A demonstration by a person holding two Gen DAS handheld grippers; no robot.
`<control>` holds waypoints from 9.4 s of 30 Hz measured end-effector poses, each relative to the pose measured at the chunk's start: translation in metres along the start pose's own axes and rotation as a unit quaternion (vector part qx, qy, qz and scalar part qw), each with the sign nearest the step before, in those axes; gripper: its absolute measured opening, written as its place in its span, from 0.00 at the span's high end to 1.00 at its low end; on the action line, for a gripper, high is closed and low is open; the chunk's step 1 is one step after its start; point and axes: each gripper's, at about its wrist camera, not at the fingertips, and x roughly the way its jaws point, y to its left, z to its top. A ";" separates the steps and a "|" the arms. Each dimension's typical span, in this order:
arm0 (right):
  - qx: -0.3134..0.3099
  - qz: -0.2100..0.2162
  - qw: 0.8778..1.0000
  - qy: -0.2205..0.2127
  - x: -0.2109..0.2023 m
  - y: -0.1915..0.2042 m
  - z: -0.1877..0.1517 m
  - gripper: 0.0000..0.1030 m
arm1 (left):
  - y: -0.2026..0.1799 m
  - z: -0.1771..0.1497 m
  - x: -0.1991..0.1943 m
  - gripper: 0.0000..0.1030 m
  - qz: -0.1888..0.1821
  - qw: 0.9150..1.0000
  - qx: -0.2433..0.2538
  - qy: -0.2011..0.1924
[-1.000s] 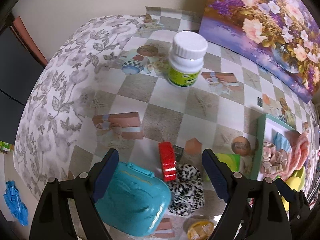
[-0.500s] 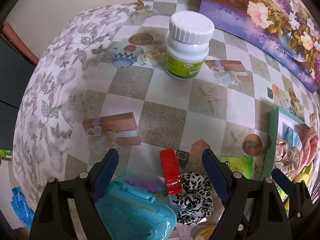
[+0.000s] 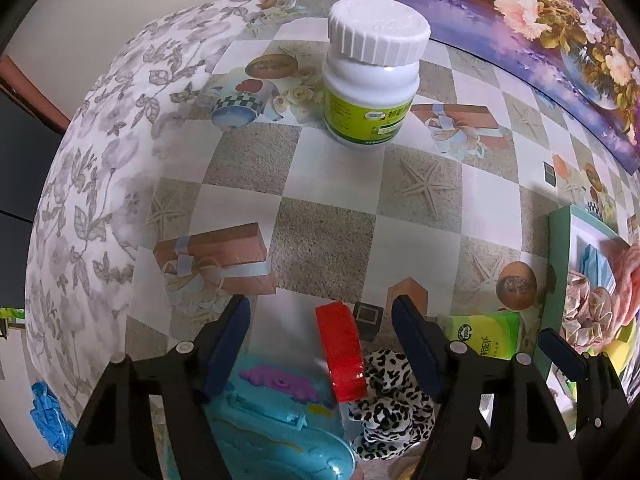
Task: Organize soft objects
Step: 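Grasp the green tissue pack with the right gripper while the left grasps the red hair tie, then carry the tissue pack and hair tie over the tray and open both grippers, then withdraw both grippers from the tray back toward the pile, then grasp the leopard-print scrunchie with the right gripper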
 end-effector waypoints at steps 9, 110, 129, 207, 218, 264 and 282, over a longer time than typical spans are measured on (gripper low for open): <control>-0.002 -0.003 1.000 0.009 0.010 0.001 0.002 0.14 | 0.003 0.002 0.007 0.47 0.000 1.000 0.017 0.006; 0.267 -0.100 0.956 -0.065 -0.138 -0.277 -0.071 0.35 | -0.230 -0.052 -0.122 0.84 -0.073 0.970 0.196 -0.126; 0.265 -0.086 0.960 -0.041 -0.110 -0.285 -0.068 0.35 | -0.276 -0.051 -0.072 0.84 -0.113 0.964 0.220 -0.093; 0.053 -0.085 0.994 -0.044 -0.111 -0.092 -0.032 0.03 | -0.086 -0.038 -0.083 0.13 0.010 0.995 0.063 -0.078; 0.001 -0.032 0.999 -0.022 -0.083 -0.039 -0.034 0.03 | -0.039 -0.037 -0.080 0.13 -0.001 0.997 0.021 -0.068; -0.085 0.092 0.992 0.033 0.002 0.052 -0.058 0.81 | 0.056 -0.038 -0.062 0.13 0.013 0.991 -0.119 -0.054; -0.066 0.095 0.993 -0.024 -0.067 0.020 -0.075 0.85 | 0.043 -0.066 -0.104 0.13 0.007 0.990 -0.094 -0.107</control>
